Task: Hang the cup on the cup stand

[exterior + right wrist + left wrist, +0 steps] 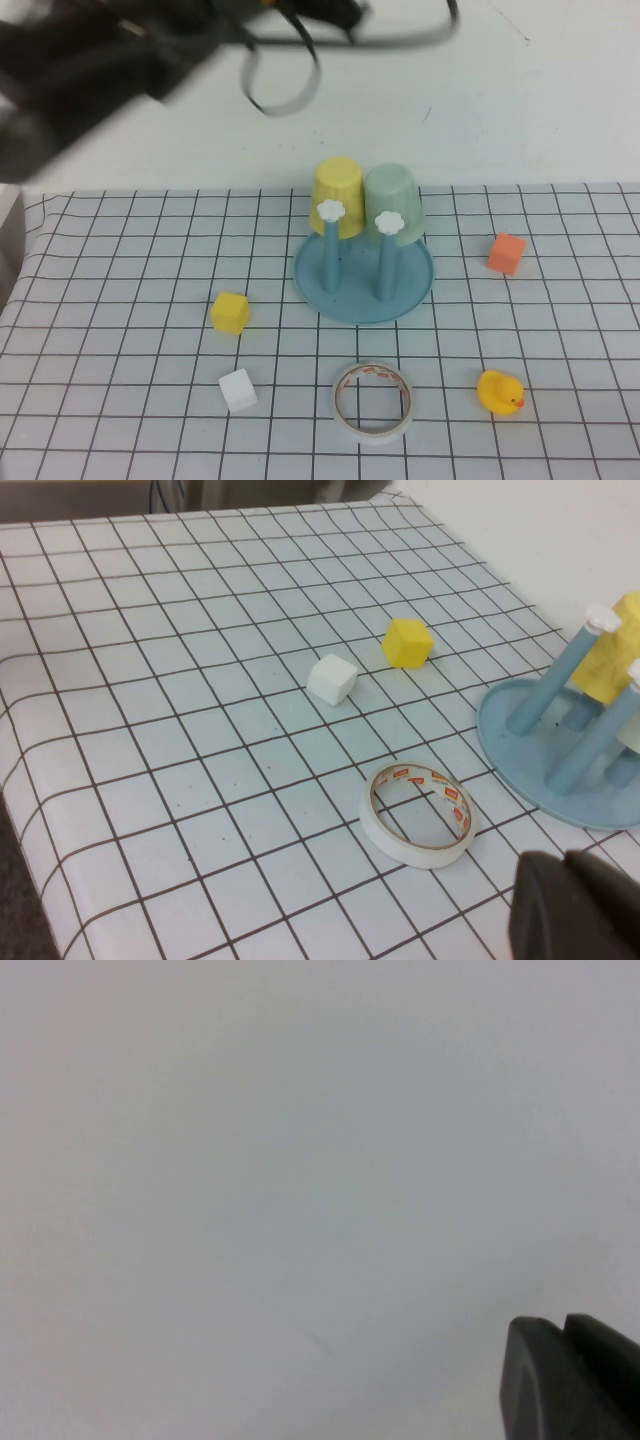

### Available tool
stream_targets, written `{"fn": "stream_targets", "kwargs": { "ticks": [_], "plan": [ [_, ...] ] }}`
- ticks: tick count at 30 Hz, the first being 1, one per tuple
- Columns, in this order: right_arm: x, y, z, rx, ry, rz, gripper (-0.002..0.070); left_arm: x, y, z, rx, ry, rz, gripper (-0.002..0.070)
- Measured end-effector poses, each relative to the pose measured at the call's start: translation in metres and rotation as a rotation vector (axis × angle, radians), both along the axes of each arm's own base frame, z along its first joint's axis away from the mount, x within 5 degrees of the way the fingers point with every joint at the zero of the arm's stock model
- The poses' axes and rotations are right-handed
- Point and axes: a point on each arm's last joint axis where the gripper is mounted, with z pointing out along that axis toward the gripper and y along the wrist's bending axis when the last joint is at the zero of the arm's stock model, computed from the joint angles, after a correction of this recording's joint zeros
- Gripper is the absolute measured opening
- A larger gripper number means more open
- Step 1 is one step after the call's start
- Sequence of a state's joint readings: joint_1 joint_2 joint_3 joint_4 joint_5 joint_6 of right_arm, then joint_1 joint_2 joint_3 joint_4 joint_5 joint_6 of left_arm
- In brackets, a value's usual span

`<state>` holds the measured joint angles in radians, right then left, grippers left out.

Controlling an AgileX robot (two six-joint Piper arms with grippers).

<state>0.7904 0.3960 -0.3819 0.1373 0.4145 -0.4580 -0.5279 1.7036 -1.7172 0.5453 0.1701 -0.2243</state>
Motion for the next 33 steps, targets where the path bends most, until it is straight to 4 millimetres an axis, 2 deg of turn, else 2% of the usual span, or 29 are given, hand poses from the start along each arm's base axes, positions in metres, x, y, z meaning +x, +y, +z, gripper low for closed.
{"fn": "stream_targets", "kwargs": {
  "ticks": [4,8,9,12,16,20,21,26,33],
  "plan": [
    [0.0,0.0,0.0,0.001,0.001,-0.001,-0.0001,-0.048,0.033,0.06,-0.092,-0.095,0.031,0.0002],
    [0.0,0.0,0.0,0.001,0.001,-0.001,-0.0001,-0.119,0.073,0.116,-0.209,-0.234,0.022,0.0],
    [0.0,0.0,0.0,0.001,0.001,-0.001,-0.0001,-0.138,0.084,0.125,-0.231,-0.268,0.017,0.0],
    [0.0,0.0,0.0,0.001,0.001,-0.001,-0.0001,-0.185,0.11,0.13,-0.262,-0.326,0.007,0.0],
    [0.0,0.0,0.0,0.0,0.002,0.0,-0.0001,-0.239,0.141,0.115,-0.284,-0.362,0.002,-0.0001],
    [0.0,0.0,0.0,0.0,0.002,0.0,-0.0001,-0.269,0.159,0.078,-0.3,-0.309,0.008,-0.0001],
    [0.0,0.0,0.0,0.0,0.002,0.0,-0.0001,-0.275,0.163,0.056,-0.307,-0.262,0.012,-0.0001],
    [0.0,0.0,0.0,-0.002,0.004,0.0,-0.0001,-0.283,0.17,0.01,-0.274,-0.156,0.045,-0.0001],
    [0.0,0.0,-0.001,-0.006,0.008,0.001,-0.0001,-0.278,0.172,-0.034,-0.212,0.021,0.104,-0.0001]
  ]
}}
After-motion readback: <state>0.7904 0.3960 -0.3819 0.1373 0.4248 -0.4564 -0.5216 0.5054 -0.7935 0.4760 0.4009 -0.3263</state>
